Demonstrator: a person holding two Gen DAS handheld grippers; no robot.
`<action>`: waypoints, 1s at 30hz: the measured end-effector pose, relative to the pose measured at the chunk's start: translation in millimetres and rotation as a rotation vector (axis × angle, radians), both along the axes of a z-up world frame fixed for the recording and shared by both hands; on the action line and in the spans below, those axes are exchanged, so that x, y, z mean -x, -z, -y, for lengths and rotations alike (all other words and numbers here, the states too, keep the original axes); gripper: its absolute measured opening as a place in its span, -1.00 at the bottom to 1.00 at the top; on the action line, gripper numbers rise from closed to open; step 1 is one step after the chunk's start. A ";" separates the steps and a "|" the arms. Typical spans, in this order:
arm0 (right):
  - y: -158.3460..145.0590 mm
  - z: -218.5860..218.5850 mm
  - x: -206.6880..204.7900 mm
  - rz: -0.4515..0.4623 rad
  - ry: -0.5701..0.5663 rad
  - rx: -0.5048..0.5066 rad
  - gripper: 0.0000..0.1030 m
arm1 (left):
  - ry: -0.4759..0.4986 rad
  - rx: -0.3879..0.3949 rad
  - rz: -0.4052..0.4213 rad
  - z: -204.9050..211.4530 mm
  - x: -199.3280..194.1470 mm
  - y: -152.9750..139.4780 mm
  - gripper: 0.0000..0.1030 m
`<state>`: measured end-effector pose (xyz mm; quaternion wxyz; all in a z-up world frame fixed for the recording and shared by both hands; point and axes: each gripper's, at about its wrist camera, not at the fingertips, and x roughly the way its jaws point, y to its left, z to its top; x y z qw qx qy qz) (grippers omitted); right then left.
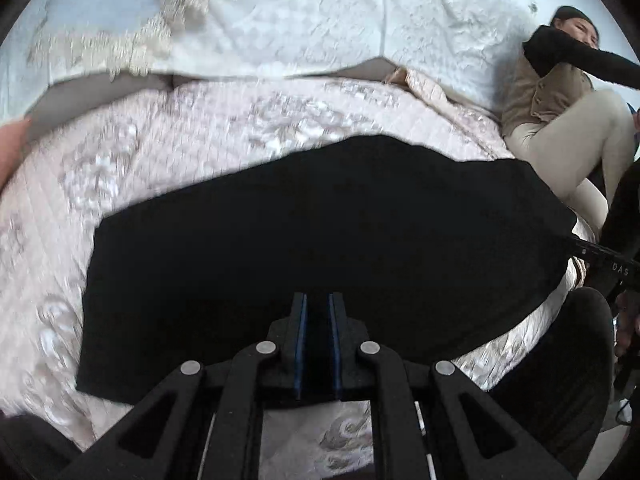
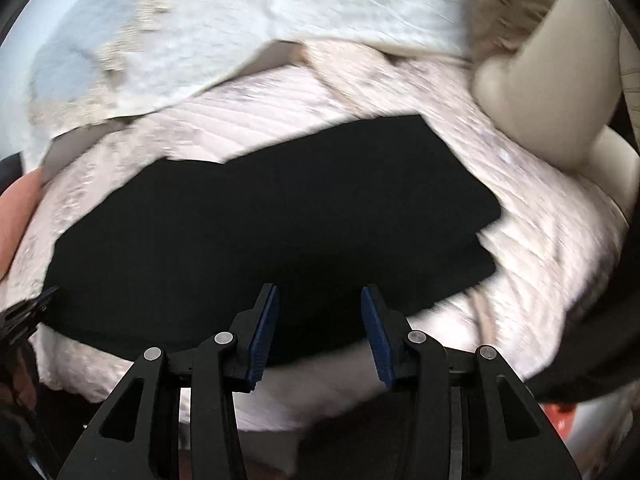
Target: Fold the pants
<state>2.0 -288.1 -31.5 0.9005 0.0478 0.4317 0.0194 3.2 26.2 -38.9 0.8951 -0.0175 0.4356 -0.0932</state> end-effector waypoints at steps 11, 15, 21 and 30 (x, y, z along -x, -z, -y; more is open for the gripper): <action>27.5 -52.7 4.2 -0.024 -0.167 0.122 -0.10 | -0.029 -0.009 -0.034 7.1 12.4 18.7 -0.64; 23.2 -50.7 7.4 -0.033 -0.148 0.098 -0.10 | -0.032 -0.006 -0.045 7.2 14.2 14.7 -0.62; 10.9 -64.4 10.3 -0.002 -0.168 0.083 -0.10 | -0.050 0.001 -0.035 5.5 19.2 3.8 -0.62; 1.6 -92.8 11.5 0.026 -0.211 0.083 -0.10 | -0.112 0.006 -0.019 -2.5 24.5 -7.9 -0.62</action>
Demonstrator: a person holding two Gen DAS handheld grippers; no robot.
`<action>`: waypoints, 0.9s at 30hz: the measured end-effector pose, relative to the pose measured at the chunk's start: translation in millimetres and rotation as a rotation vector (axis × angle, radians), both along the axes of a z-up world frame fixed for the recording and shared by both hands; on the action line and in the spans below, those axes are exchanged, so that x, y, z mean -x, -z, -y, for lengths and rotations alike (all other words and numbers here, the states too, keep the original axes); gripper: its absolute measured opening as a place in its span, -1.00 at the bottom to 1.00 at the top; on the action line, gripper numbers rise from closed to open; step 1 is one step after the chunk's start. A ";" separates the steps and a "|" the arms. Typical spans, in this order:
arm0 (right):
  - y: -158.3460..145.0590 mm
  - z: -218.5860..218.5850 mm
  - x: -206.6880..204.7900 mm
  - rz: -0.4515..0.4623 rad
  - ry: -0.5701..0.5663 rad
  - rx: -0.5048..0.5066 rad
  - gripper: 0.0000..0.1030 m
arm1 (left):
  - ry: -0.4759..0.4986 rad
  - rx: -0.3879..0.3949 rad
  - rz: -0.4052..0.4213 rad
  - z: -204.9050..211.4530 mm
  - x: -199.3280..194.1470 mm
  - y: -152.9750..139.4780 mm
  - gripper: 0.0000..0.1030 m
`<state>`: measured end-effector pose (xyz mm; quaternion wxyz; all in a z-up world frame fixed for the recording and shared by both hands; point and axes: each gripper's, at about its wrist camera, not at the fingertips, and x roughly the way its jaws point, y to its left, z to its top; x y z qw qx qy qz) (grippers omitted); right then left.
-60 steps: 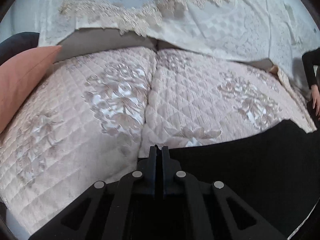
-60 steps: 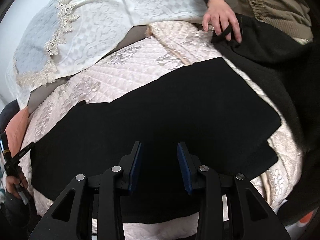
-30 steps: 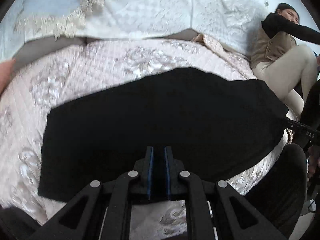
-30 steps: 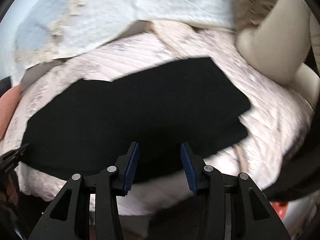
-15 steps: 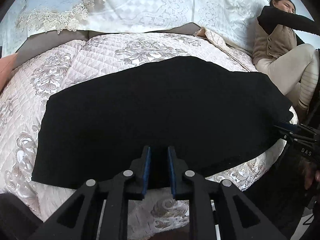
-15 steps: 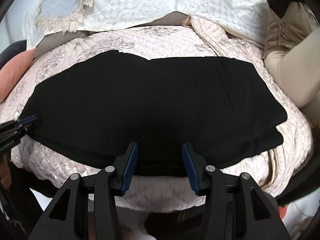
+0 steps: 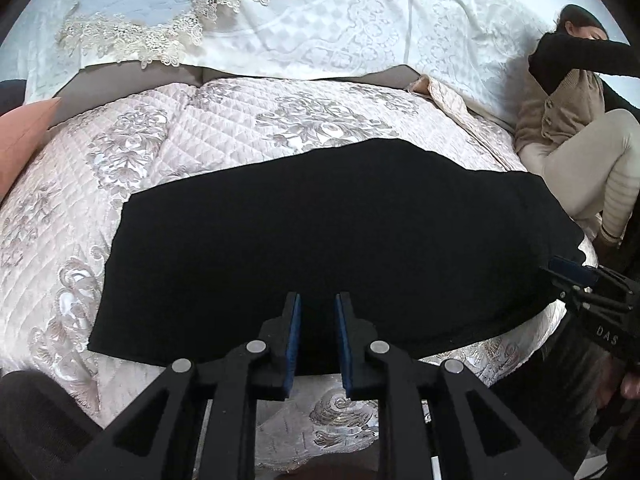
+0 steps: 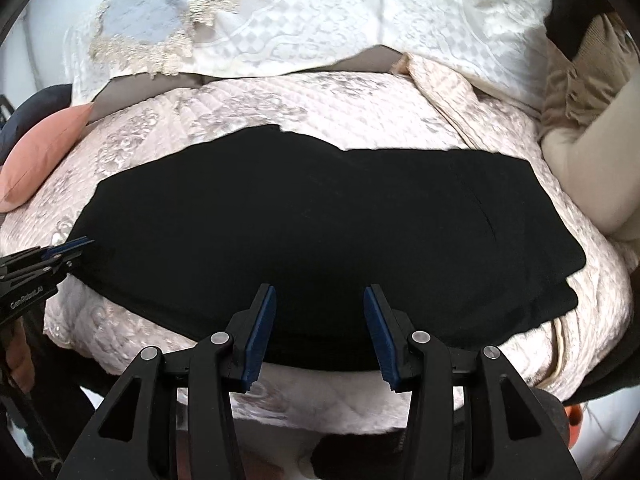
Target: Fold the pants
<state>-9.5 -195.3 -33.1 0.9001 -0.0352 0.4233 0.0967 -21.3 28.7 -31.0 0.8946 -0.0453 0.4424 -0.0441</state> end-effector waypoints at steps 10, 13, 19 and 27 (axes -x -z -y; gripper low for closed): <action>-2.8 -23.8 4.2 0.013 -0.059 -0.014 -0.10 | -0.017 -0.021 0.010 0.3 4.0 -3.6 -0.62; -2.1 -25.4 6.3 0.016 -0.066 -0.014 -0.10 | -0.024 -0.030 0.001 0.1 3.9 -1.8 -0.62; 2.2 -33.2 8.4 0.001 -0.099 -0.030 -0.07 | -0.046 -0.014 -0.004 -7.1 7.2 3.4 -0.62; 12.2 -52.8 5.6 -0.036 -0.148 -0.013 -0.07 | -0.141 0.049 -0.017 -46.9 23.0 16.8 -0.50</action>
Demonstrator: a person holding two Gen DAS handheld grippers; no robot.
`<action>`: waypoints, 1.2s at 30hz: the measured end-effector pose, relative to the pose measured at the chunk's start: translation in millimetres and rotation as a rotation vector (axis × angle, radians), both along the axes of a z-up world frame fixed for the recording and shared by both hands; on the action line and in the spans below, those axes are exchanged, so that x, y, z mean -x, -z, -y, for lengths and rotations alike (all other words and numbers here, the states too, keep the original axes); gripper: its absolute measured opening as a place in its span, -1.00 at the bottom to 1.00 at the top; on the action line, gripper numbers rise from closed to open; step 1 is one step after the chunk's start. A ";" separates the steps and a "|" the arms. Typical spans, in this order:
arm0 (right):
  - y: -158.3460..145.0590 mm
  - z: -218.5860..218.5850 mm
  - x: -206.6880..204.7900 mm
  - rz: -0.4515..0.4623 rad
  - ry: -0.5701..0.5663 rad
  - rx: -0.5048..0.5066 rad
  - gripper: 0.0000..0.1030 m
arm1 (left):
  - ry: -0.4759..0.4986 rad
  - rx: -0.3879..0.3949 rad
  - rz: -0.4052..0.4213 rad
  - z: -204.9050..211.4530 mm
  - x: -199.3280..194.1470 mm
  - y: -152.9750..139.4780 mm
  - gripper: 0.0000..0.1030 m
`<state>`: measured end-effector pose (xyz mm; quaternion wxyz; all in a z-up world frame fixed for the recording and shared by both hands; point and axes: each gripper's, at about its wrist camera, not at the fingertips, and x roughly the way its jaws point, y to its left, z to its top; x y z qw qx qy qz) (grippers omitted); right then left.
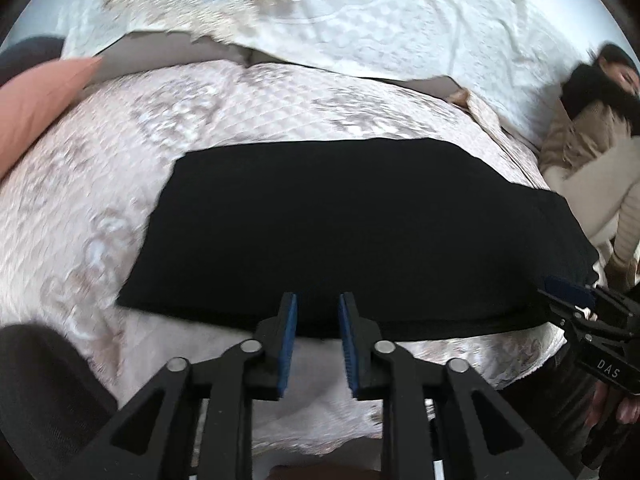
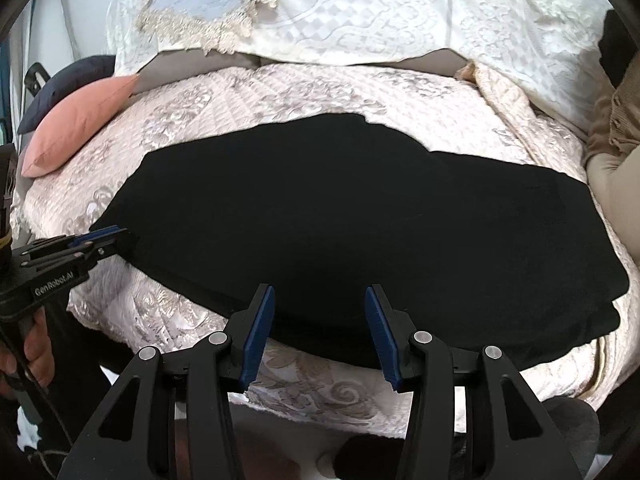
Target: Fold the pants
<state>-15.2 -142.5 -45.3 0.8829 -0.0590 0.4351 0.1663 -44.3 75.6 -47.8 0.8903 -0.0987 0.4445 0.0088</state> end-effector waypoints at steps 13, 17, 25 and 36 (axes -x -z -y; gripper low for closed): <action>-2.2 -29.8 -5.6 -0.003 -0.074 0.010 -0.04 | -0.233 0.242 0.012 -76.0 30.0 24.5 0.02; -4.7 -33.5 -4.7 0.005 -0.085 0.012 -0.04 | -0.269 0.260 0.034 -82.3 22.4 28.3 0.06; -4.5 -23.9 -4.0 0.003 -0.060 0.019 -0.04 | -0.348 0.280 0.052 -98.4 11.8 37.1 0.21; -4.0 -22.3 -8.7 -0.002 -0.061 0.012 -0.04 | -0.365 0.241 0.098 -100.9 -0.6 33.7 -0.61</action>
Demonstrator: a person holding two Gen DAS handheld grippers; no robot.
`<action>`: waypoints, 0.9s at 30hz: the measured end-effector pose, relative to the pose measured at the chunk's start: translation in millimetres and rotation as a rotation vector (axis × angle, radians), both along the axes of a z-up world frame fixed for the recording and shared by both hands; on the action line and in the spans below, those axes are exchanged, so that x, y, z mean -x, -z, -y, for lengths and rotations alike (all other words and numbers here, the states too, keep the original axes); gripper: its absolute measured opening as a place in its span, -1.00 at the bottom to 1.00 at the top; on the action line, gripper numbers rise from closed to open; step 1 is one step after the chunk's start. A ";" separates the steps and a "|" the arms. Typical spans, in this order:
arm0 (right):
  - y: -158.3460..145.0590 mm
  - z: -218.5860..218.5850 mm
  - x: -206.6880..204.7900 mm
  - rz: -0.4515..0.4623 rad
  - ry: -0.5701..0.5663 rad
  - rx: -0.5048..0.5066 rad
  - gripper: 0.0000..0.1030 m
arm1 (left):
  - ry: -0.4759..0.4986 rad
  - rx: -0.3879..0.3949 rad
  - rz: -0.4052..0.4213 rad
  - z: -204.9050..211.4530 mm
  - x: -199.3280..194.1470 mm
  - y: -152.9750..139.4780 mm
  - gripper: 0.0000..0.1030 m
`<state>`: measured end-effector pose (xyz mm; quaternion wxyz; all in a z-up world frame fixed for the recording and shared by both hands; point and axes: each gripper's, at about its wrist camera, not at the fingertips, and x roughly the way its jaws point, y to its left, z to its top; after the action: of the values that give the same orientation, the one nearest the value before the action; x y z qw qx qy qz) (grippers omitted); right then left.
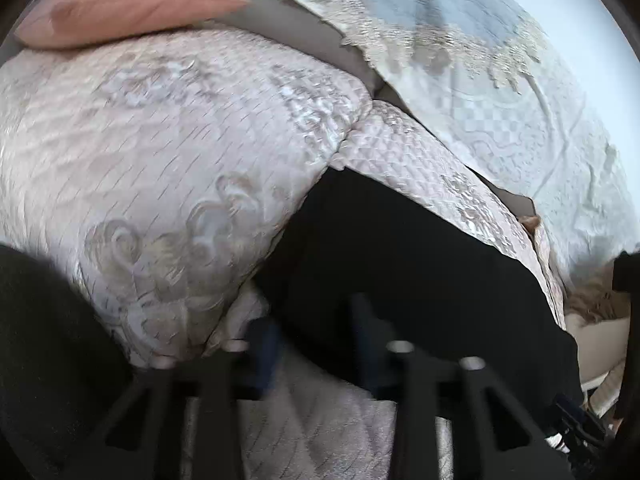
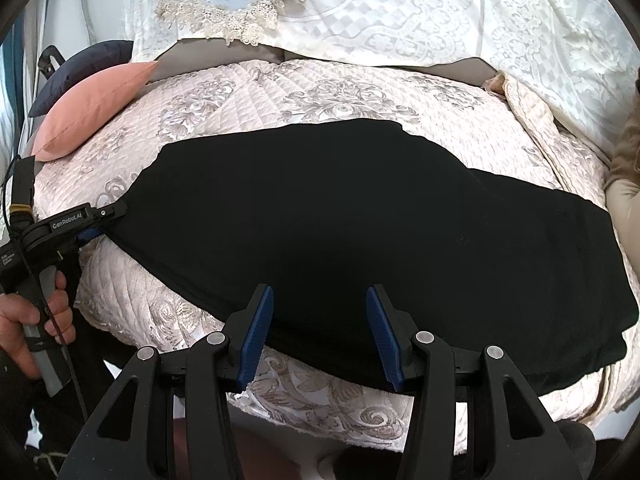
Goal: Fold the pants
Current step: 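Grasp one end of the folded black trousers with the left gripper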
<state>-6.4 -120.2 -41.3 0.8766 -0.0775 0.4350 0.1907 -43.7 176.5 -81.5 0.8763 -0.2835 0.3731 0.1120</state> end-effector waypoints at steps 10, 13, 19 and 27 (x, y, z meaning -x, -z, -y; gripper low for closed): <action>-1.4 14.5 -7.2 -0.001 0.040 -0.040 -0.04 | 0.136 -0.039 0.099 11.4 -13.9 -46.4 -0.85; -1.5 22.1 -7.2 -0.001 0.058 -0.053 -0.04 | 0.207 -0.032 0.149 25.2 -20.9 -66.5 -0.85; -4.0 42.8 -7.7 0.008 0.109 -0.089 -0.04 | 0.389 -0.014 0.220 76.1 -43.6 -93.5 -0.85; -6.3 81.0 -1.7 0.019 0.206 -0.119 -0.04 | 0.697 0.036 0.210 177.0 -70.5 -85.2 -0.85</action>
<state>-4.8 -201.2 -34.9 0.8988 0.0181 0.4201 0.1244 26.8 -0.5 3.7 0.8902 -0.1645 0.3574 -0.2298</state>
